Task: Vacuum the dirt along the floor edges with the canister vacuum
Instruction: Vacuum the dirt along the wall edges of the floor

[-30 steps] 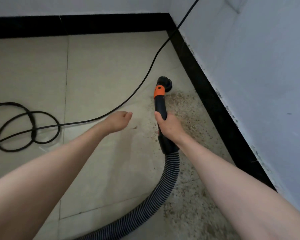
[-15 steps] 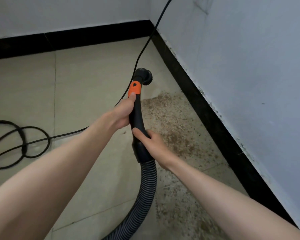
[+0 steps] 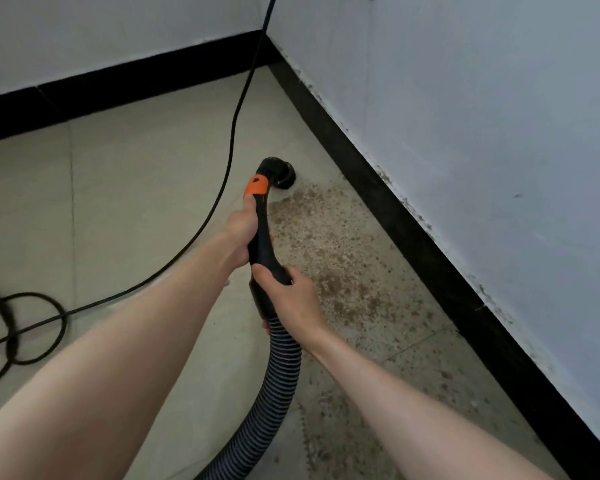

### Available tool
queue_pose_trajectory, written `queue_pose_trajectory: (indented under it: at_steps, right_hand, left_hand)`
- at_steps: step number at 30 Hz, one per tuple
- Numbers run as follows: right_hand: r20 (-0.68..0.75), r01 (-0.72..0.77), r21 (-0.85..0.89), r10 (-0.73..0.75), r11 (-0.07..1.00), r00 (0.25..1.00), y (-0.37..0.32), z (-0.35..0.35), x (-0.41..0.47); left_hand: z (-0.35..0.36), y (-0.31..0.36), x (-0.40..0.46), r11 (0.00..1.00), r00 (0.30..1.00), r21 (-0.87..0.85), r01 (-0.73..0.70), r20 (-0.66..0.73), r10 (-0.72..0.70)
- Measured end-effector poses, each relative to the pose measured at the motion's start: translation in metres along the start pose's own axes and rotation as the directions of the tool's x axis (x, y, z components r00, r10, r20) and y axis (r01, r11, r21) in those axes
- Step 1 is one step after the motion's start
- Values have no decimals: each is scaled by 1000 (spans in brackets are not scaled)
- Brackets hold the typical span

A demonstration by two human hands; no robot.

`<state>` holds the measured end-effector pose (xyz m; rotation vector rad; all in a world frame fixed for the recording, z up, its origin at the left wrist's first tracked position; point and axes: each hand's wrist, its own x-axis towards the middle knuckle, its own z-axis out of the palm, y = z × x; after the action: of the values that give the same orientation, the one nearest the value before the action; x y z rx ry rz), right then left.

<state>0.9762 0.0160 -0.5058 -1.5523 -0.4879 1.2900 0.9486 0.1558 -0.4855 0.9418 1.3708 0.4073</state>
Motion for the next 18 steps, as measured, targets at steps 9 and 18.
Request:
queue_pose_trajectory:
  at_steps: [9,18]
  right_hand:
    - [-142,-23,-5,22,1000,990,15,-23,0]
    - [-219,-55,-142,23,988,976,12,-41,7]
  left_hand:
    - [39,-11,10,993,996,118,-24,83,14]
    - [62,-6,16,991,992,131,-13,128,-4]
